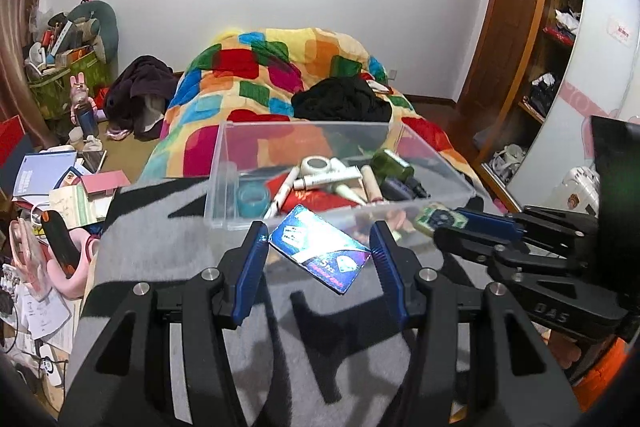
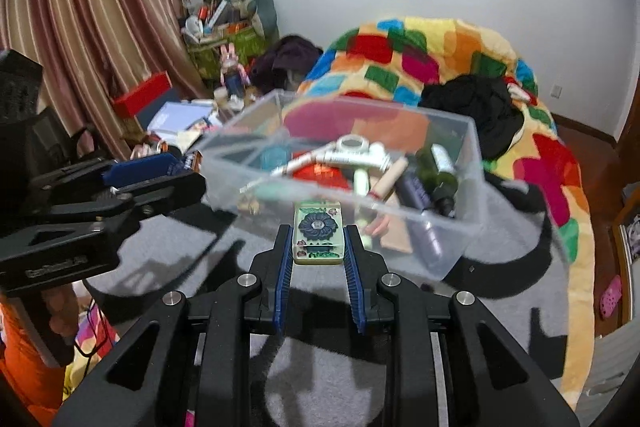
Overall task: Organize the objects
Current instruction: 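Lower the blue card box and green packet into the clear box and release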
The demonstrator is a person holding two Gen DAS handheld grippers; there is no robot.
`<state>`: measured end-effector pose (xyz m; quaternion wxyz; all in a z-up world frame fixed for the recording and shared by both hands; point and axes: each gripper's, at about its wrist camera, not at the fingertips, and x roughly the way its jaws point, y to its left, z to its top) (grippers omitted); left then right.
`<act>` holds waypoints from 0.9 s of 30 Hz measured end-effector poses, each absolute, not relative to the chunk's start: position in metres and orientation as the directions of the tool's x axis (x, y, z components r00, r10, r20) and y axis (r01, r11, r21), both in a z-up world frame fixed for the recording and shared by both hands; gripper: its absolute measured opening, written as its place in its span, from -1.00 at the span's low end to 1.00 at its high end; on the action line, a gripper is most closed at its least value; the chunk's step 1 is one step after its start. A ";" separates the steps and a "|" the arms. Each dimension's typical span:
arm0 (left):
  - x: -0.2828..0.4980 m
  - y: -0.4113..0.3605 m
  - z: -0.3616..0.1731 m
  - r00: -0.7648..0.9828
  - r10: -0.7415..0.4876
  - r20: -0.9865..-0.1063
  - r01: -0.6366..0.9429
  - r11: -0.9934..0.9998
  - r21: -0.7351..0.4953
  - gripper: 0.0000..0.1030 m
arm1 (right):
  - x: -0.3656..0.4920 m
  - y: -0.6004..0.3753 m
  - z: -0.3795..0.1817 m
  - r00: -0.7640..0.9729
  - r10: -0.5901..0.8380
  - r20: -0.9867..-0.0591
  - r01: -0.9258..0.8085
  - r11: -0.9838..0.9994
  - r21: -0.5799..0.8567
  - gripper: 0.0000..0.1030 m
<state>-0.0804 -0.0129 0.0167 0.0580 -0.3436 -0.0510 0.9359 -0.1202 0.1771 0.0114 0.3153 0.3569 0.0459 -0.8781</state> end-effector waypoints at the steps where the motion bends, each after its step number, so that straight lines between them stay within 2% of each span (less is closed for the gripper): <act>1: -0.082 -0.013 0.017 -0.757 0.147 -0.636 -0.075 -0.987 -0.140 0.01 | -0.122 0.178 0.014 -0.554 -0.520 -0.650 0.581 -0.801 0.145 -0.57; 8: -0.108 -0.017 0.015 -0.749 0.144 -0.646 -0.049 -0.986 -0.162 0.01 | -0.146 0.183 0.019 -0.588 -0.487 -0.646 0.527 -0.836 0.150 -0.57; 19: -0.139 -0.018 -0.005 -0.695 0.153 -0.703 -0.028 -0.982 -0.186 0.01 | -0.176 0.164 -0.001 -0.549 -0.449 -0.705 0.515 -0.846 0.138 -0.56; 27: -0.125 -0.014 -0.001 -0.712 0.159 -0.683 -0.047 -0.983 -0.180 0.01 | -0.164 0.173 0.007 -0.555 -0.471 -0.686 0.542 -0.830 0.132 -0.56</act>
